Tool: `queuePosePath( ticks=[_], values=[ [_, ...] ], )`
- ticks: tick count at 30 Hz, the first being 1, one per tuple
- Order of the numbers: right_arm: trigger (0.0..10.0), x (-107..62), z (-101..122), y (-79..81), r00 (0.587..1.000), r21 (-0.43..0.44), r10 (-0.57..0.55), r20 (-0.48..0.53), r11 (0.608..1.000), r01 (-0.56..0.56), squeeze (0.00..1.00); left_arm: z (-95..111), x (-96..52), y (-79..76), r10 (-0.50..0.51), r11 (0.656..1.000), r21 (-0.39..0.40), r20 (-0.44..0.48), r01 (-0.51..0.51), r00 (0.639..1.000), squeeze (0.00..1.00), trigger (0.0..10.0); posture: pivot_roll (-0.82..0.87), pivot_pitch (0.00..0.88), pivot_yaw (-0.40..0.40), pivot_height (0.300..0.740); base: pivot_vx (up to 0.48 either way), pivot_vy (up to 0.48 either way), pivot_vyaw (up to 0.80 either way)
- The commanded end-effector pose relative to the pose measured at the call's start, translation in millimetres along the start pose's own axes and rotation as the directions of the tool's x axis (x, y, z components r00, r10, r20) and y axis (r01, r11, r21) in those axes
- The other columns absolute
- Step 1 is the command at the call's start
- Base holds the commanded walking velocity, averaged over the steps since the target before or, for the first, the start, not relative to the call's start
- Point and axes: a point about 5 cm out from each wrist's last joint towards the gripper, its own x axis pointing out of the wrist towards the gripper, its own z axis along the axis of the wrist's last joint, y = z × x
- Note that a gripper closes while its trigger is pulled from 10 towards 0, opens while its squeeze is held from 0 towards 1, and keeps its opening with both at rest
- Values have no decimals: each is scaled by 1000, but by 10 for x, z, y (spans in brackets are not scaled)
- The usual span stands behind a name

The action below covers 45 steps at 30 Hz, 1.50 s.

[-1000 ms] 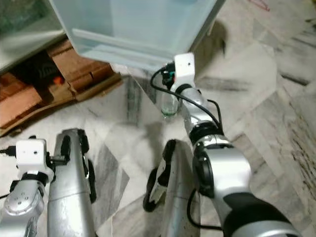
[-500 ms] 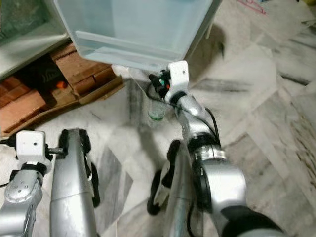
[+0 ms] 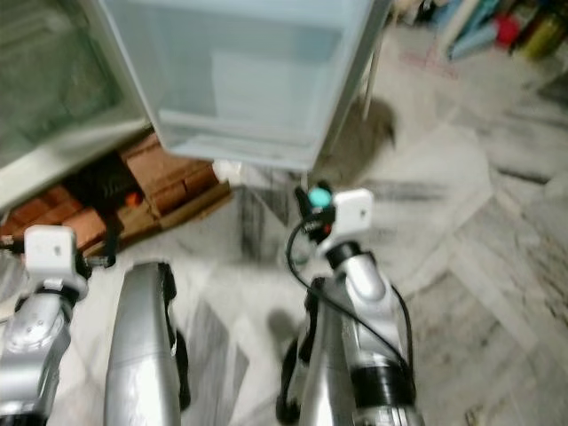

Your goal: Restocking fridge

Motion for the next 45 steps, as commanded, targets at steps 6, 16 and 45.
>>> queuePosePath(
  ticks=[6, 16, 45],
  values=[
    [10000, -85, 86, -134, 998, -36, -54, 24, 998, 55, 0, -142, -4, -75, -39, 999, -15, -35, 38, 999, 0, 10000, 79, 39, -57, 611, 0, 0, 0],
    [10000, -80, 89, -81, 998, -19, -61, 2, 998, 61, 0, -166, 89, -294, -111, 992, -61, -32, 109, 993, 0, 10000, 77, 0, -54, 681, 0, 0, 0],
    [10000, 39, 91, -27, 998, 53, -58, -19, 997, 59, 0, -148, 228, -438, -182, 981, -71, -1, 181, 983, 0, 10000, 56, 0, -29, 740, 0, 0, 0]
  ],
)
